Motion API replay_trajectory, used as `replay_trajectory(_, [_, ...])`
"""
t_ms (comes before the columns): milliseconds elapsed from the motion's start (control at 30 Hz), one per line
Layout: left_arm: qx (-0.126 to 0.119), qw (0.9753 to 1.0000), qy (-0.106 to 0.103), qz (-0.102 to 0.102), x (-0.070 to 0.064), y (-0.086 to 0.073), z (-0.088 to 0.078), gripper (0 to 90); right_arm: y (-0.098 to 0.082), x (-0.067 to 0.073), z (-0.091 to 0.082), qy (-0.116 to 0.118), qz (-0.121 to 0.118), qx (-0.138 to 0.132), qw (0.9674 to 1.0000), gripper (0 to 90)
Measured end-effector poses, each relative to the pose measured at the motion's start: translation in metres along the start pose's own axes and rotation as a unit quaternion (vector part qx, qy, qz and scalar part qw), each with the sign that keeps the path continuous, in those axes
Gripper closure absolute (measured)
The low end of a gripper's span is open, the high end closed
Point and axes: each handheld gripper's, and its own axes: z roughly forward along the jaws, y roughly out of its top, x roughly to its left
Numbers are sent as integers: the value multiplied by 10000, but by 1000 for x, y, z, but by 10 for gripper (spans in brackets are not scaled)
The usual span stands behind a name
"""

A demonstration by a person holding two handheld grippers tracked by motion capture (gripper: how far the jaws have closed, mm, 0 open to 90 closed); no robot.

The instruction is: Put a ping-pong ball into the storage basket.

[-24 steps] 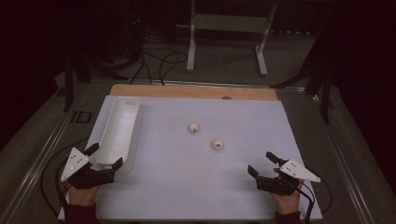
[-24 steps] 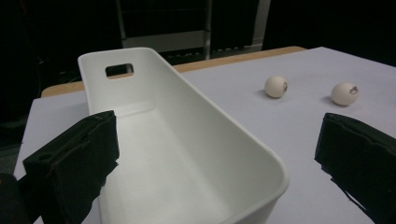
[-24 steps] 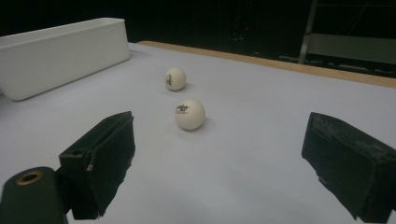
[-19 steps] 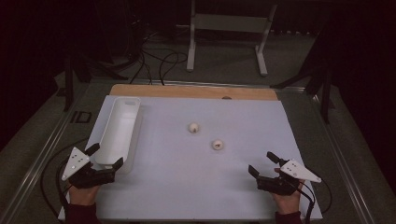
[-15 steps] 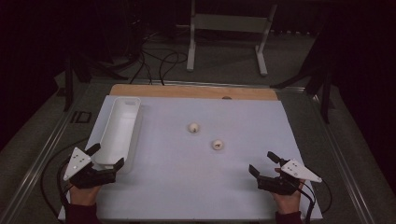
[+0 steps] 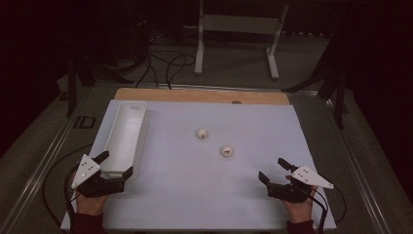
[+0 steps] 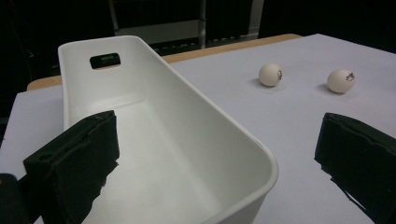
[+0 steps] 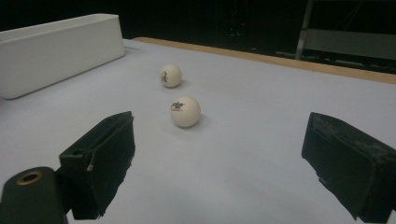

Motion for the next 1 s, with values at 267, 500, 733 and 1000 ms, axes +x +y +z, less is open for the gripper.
replay_trajectory(267, [-19,9998,67,191,-5,-2,3,6,2,2,4,115,82,120,9998,91])
replay_trajectory(500, [-136,9998,150,26,-1,-5,2,5,12,5,2,170,41,91,9998,91])
replay_trajectory(733, [-157,9997,198,-42,2,-7,3,5,22,5,5,214,75,203,9995,91])
replay_trajectory(1000, [-239,9994,234,-58,2,-7,1,6,30,6,12,194,54,413,9989,91])
